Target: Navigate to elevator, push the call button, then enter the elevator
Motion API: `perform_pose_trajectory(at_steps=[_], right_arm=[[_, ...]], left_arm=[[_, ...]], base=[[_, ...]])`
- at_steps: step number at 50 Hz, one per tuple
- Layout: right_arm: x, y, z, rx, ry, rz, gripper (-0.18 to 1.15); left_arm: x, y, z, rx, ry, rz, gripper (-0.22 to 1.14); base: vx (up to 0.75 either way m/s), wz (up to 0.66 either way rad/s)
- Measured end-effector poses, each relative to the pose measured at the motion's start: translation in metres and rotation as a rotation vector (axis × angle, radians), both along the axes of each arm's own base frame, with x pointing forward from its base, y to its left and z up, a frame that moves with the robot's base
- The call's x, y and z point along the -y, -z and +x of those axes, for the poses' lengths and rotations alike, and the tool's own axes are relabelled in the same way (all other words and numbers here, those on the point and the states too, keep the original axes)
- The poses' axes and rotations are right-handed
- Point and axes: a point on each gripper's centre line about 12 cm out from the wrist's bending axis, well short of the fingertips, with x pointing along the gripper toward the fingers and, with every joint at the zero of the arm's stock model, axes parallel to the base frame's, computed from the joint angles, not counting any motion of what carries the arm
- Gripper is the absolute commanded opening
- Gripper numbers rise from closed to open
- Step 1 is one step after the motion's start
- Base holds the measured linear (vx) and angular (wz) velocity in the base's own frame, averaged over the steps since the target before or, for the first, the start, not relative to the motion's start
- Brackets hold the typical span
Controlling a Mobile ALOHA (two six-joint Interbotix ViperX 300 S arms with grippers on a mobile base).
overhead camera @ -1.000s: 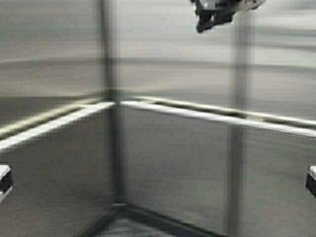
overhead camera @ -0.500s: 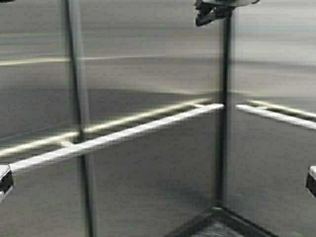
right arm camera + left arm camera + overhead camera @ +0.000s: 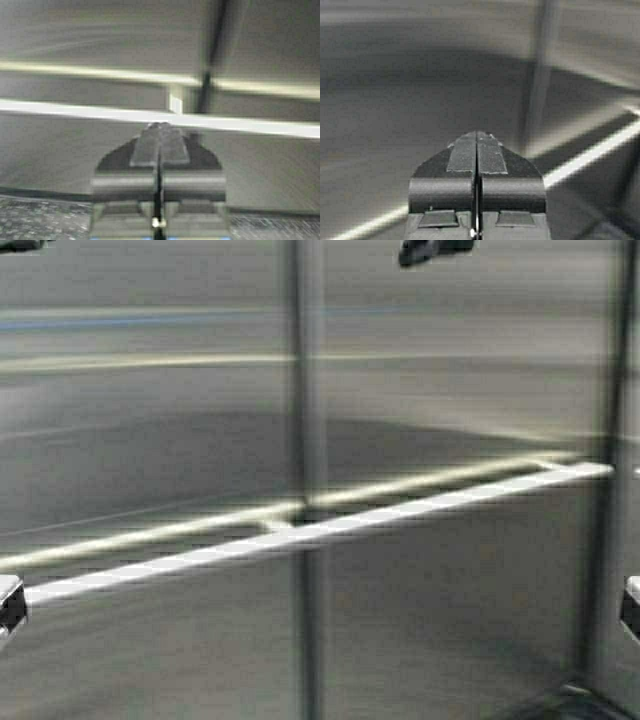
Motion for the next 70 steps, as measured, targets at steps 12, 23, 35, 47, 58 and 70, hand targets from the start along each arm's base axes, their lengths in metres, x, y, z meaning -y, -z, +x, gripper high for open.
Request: perform_pose_trajectory(at_steps=[12, 23, 35, 47, 58, 70], right_arm=[[0.001, 0.001, 0.0, 0.027, -0.002, 0.019, 0.06], [0.001, 0.009, 0.002, 0.014, 0.0, 0.017, 0.06], [0.0, 0.006, 0.001, 0.008, 0.008, 0.047, 0.06], [-0.001, 0.003, 0.0, 0.019, 0.004, 0.053, 0.06], [-0.001, 0.002, -0.001, 0.023, 0.005, 0.058, 0.06], [-0.001, -0.001, -0.002, 0.032, 0.003, 0.067, 0.06]], left_arm=[[0.0, 0.003, 0.001, -0.016, -0.002, -0.003, 0.03], [0.0, 0.007, 0.001, -0.03, -0.002, -0.02, 0.03], [0.0, 0.009, 0.001, -0.038, 0.0, -0.018, 0.03], [0.0, 0.01, 0.001, -0.042, -0.002, -0.016, 0.03], [0.0, 0.01, 0.001, -0.041, -0.003, -0.015, 0.03], [0.0, 0.01, 0.005, -0.051, -0.003, -0.004, 0.03]], base=[[0.04, 0.51], [0.03, 0.48], [0.03, 0.59], [0.01, 0.62], [0.02, 0.53], [0.03, 0.43]])
